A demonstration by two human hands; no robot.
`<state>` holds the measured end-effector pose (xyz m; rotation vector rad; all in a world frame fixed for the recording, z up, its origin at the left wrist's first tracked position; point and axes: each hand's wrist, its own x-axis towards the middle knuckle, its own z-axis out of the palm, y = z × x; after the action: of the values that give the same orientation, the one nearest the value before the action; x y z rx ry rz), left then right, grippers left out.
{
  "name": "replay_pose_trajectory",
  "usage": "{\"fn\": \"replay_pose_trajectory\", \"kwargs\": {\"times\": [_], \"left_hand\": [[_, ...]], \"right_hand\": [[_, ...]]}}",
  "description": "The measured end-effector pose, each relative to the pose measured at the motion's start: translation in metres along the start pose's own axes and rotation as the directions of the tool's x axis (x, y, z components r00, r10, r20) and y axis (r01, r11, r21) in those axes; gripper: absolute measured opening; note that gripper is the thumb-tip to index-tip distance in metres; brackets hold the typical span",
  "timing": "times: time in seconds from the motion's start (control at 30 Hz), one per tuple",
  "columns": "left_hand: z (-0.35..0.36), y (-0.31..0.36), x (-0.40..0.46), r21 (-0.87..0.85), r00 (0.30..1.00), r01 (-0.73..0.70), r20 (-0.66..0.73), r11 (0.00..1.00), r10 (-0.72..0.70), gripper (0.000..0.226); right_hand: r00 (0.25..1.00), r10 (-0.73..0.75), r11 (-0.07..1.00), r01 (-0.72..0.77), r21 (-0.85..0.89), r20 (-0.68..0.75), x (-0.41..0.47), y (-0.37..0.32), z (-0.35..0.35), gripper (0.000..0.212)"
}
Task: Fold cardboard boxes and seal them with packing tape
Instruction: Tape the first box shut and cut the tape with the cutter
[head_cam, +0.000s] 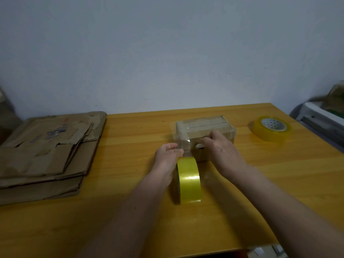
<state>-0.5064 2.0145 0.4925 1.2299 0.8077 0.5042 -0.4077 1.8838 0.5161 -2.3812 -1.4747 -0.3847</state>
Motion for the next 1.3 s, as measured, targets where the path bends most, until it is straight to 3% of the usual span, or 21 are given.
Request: {"fn": "replay_pose_trajectory", "kwargs": {"times": [0.07,0.13,0.2,0.33,0.4,0.47,0.53,0.57,0.63,0.7,0.73,0.9,0.97,1.03,1.07,1.13,1.2,1.23,1.3], "left_hand": [[-0.002,0.0,0.001,0.011,1.0,-0.005,0.015,1.0,0.005,0.027],[-0.003,0.001,0.002,0.021,1.0,-0.005,0.029,1.0,0.004,0.028],[-0.004,0.001,0.003,0.029,0.999,0.0,0.034,1.0,-0.001,0.028],[-0.005,0.001,0.005,0.024,0.999,0.01,0.046,1.0,-0.011,0.028],[-0.006,0.001,0.006,0.037,0.998,0.006,0.057,0.999,-0.008,0.025],[-0.007,0.001,0.007,0.047,0.997,0.006,0.079,0.999,-0.009,0.026],[-0.007,0.0,0.008,0.042,0.996,0.004,0.091,0.999,-0.007,0.029],[-0.007,0.0,0.008,0.04,0.995,0.001,0.097,0.999,-0.005,0.031],[-0.008,0.0,0.007,0.039,0.993,0.001,0.116,0.999,-0.005,0.031],[-0.01,-0.001,0.007,0.01,0.989,0.005,0.145,1.0,-0.006,0.029],[-0.012,-0.001,0.006,-0.012,0.987,0.007,0.163,1.0,-0.005,0.028],[-0.019,-0.004,0.004,-0.11,0.981,-0.005,0.194,0.994,0.026,0.031],[-0.02,-0.007,0.001,-0.131,0.981,-0.041,0.184,0.991,0.065,0.032],[-0.021,-0.009,-0.002,-0.138,0.981,-0.075,0.166,0.988,0.097,0.03],[-0.021,-0.009,-0.004,-0.149,0.981,-0.091,0.155,0.985,0.114,0.029],[-0.021,-0.011,-0.009,-0.17,0.98,-0.122,0.135,0.978,0.146,0.026],[-0.018,-0.012,-0.014,-0.154,0.976,-0.167,0.114,0.974,0.185,0.024],[-0.017,-0.012,-0.016,-0.135,0.971,-0.203,0.097,0.97,0.217,0.025],[-0.016,-0.012,-0.022,-0.079,0.949,-0.308,0.047,0.948,0.312,0.029]], "right_hand": [[0.994,0.097,0.984,-0.104,0.143,0.054,-0.004,0.01,-0.002,0.019],[0.962,0.19,0.928,-0.242,0.283,0.198,-0.009,0.018,-0.002,0.015],[0.909,0.249,0.894,-0.349,0.282,0.334,-0.015,0.025,0.007,0.018],[0.827,0.319,0.867,-0.452,0.21,0.463,-0.024,0.033,0.027,0.012],[0.869,0.306,0.916,-0.38,0.13,0.389,-0.02,0.032,0.029,0.014],[0.971,0.22,0.969,-0.229,0.093,0.095,-0.008,0.023,0.021,0.013],[0.981,0.098,0.983,-0.07,0.169,-0.165,0.01,0.006,0.007,0.018],[0.981,0.041,0.977,0.0,0.212,-0.187,0.022,0.0,0.004,0.025],[0.999,-0.054,0.972,0.052,0.228,0.001,0.043,-0.005,0.005,0.041],[0.973,-0.049,0.992,0.021,0.124,0.224,0.052,-0.002,0.016,0.047],[0.964,-0.036,0.996,0.013,0.087,0.265,0.054,0.0,0.02,0.047],[0.959,-0.049,0.998,0.037,0.049,0.279,0.057,0.008,0.025,0.051],[0.988,-0.055,0.98,0.025,0.196,0.147,0.053,0.004,0.021,0.05],[0.988,0.072,0.911,-0.009,0.412,-0.137,0.042,-0.006,0.017,0.034],[0.965,0.179,0.859,-0.058,0.509,-0.193,0.034,-0.013,0.015,0.023],[0.94,0.34,0.662,-0.232,0.712,-0.01,0.022,-0.024,0.013,0.012],[0.896,0.352,0.405,-0.407,0.818,0.271,0.012,-0.031,0.018,0.021],[0.871,0.353,0.3,-0.452,0.84,0.343,0.009,-0.032,0.02,0.023],[0.855,0.387,0.168,-0.434,0.885,0.345,0.004,-0.033,0.02,0.016]]}}
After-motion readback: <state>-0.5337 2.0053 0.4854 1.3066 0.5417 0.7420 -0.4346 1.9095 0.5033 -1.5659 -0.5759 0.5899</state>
